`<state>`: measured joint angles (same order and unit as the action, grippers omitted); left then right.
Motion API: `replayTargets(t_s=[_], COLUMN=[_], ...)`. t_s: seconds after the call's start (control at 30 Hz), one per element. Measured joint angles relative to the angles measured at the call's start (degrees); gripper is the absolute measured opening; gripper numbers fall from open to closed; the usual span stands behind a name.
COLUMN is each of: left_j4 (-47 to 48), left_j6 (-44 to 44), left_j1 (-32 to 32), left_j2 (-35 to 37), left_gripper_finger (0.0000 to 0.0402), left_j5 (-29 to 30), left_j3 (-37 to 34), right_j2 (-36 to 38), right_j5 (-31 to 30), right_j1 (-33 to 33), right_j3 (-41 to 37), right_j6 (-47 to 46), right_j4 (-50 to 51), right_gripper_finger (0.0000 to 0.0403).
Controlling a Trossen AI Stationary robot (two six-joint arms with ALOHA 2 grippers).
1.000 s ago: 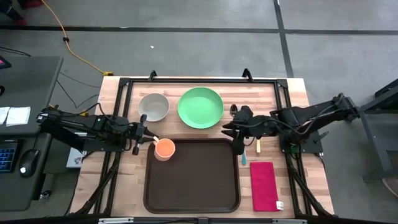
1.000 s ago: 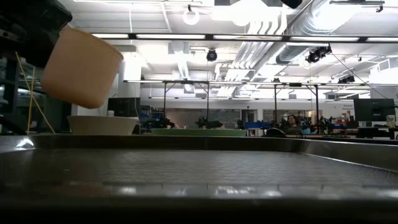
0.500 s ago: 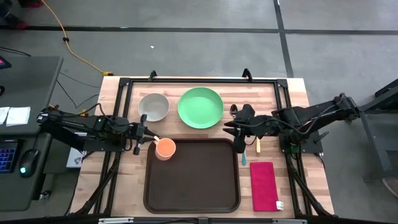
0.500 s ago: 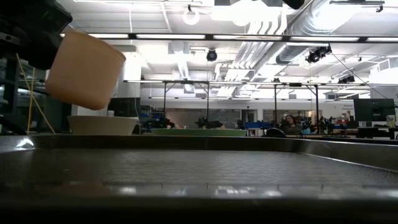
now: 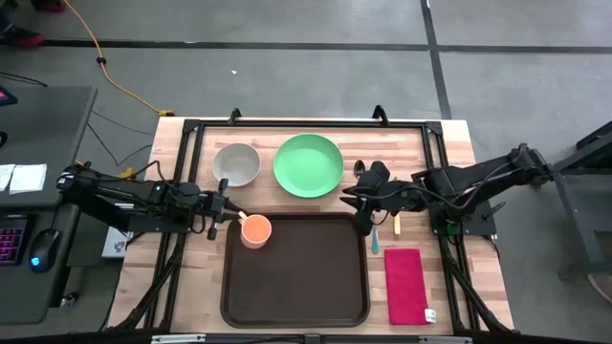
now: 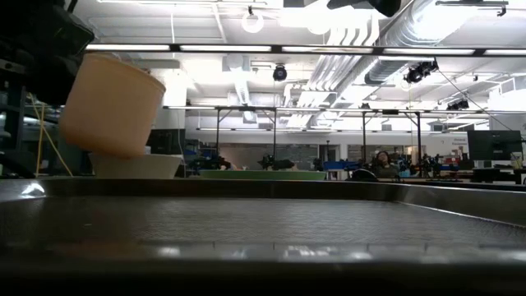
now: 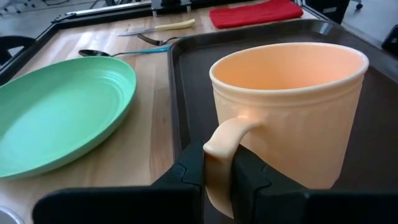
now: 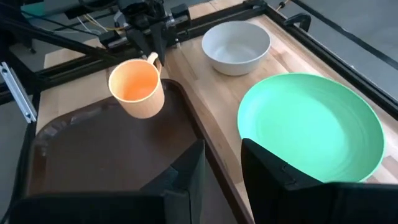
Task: Set up tray
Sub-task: Put the orange cup on the brown serving tray
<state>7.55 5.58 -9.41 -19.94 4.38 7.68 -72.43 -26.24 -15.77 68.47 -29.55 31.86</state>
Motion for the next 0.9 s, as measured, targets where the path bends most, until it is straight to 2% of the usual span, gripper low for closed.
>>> replayTargets(t_s=[0.23, 0.47, 0.9], left_j4=[1.2, -4.8, -5.3], left_j6=[0.6, -0.9, 1.6], left_j1=[0.0, 0.0, 0.0], left_j2=[0.0, 0.4, 0.4], left_gripper_finger=[0.0072, 0.0072, 0.0072], left_j5=[0.7, -0.2, 0.2], left_j3=[-0.4, -5.0, -5.5], right_j2=[-0.1, -0.1, -0.1], right_j5=[-0.2, -0.2, -1.5], right_j1=[0.0, 0.0, 0.0], right_j3=[0.0, 0.0, 0.0], right_j6=[-0.2, -0.2, -1.5], right_j4=[-0.7, -1.5, -1.3], right_gripper_finger=[0.0083, 0.0083, 0.0083])
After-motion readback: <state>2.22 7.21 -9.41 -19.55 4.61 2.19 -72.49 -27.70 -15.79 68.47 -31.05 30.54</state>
